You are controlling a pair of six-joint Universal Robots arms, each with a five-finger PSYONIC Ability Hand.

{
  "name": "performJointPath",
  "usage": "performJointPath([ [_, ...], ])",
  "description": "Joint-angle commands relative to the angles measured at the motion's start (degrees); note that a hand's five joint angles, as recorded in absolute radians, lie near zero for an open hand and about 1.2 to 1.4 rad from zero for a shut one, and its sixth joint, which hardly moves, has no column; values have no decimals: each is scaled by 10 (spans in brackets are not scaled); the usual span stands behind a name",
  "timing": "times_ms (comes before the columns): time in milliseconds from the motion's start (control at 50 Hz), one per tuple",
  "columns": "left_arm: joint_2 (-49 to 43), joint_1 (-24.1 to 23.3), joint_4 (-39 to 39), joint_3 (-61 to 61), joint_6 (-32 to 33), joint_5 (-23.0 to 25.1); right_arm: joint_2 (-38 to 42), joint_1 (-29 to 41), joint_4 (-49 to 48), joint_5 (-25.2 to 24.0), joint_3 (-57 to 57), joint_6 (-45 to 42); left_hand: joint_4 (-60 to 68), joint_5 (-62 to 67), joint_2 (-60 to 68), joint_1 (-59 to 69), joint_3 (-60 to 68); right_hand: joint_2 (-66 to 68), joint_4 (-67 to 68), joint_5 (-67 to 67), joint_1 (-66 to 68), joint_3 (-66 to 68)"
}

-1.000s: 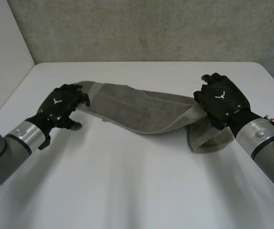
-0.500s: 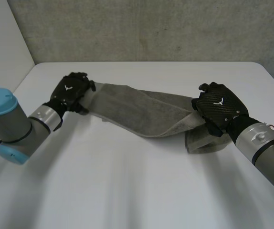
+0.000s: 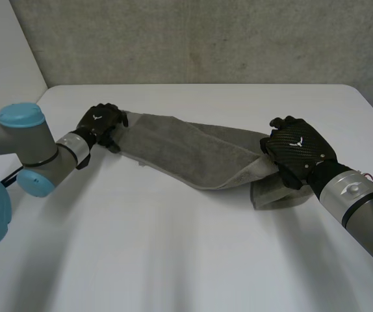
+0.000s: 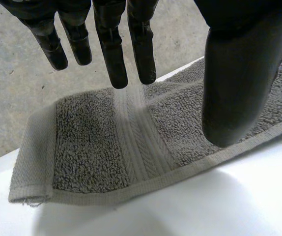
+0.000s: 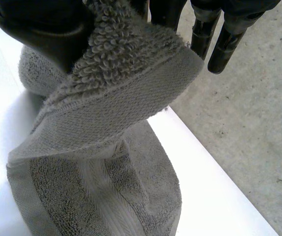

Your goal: Fold the towel.

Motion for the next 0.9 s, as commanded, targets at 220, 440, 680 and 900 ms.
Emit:
performJointPath([
  [220,-40,-23,-22,64,3,1,2,0,0,0,1,0,-32,23,14,8,-26,45,-31,29,36,-19],
  [440,-61,-37,-24,88,15,1,3,0,0,0,1,-1,-32,46,38,32,-26,45,-31,29,36,-19],
  [680,-76,-42,-28,96,63,0,8,0,0,-1,1,-3,-32,144,136,129,-26,47,-31,30,38,-19],
  [900,-80,-50,-28,103,66,-1,8,0,0,-1,1,-2,-32,142,134,128,-26,47,-31,30,38,-19],
])
